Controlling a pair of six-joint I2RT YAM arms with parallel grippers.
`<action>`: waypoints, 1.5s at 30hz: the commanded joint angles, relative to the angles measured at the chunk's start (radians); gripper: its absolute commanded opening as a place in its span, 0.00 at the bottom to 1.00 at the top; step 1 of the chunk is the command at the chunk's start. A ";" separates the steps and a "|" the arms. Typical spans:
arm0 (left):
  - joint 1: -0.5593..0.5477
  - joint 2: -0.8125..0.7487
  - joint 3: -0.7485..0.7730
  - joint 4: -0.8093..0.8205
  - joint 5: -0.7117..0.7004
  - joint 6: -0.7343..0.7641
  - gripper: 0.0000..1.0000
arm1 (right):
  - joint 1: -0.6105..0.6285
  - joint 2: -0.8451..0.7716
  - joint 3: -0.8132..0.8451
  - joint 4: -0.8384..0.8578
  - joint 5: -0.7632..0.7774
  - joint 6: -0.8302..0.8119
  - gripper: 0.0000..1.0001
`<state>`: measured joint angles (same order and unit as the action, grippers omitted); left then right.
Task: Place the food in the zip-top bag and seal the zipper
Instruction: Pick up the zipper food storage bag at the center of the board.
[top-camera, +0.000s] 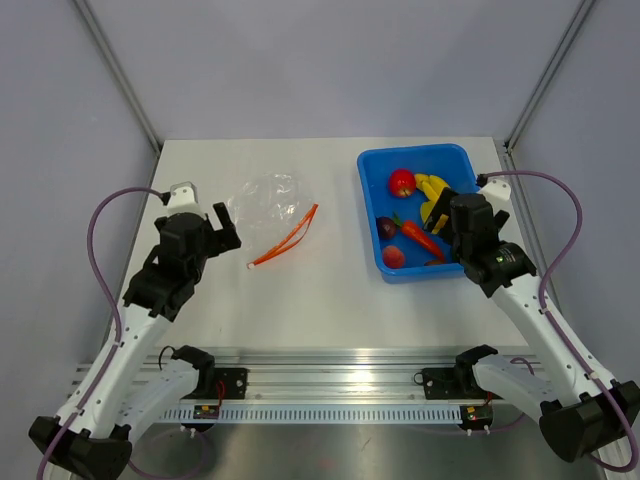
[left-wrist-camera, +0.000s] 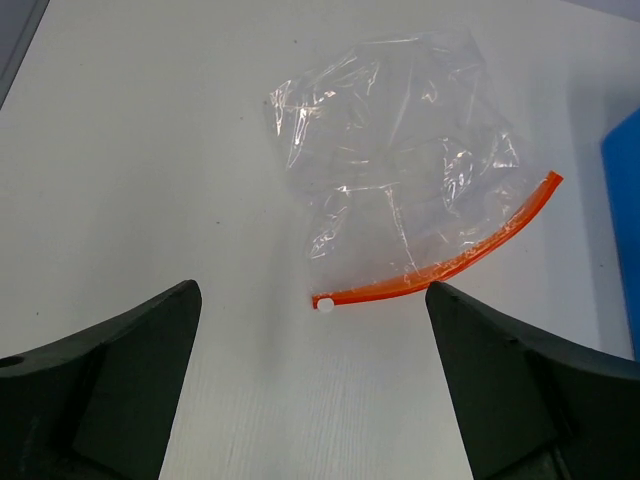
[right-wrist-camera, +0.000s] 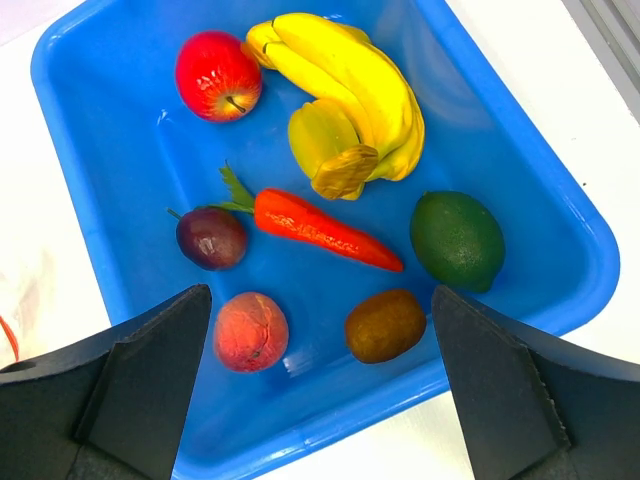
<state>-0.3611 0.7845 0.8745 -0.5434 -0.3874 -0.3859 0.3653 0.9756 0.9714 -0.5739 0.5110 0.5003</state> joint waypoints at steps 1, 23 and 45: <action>-0.004 0.025 0.055 -0.021 -0.055 -0.021 0.99 | -0.002 -0.021 -0.003 0.038 0.011 0.000 0.99; -0.291 0.441 0.078 0.135 -0.070 0.114 0.88 | -0.002 -0.052 -0.030 0.075 -0.043 0.015 0.99; -0.363 0.953 0.225 0.293 -0.373 0.243 0.70 | -0.002 -0.077 -0.040 0.071 -0.058 0.009 0.99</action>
<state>-0.7246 1.7077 1.0527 -0.3058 -0.6720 -0.1631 0.3653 0.9268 0.9348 -0.5346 0.4507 0.5049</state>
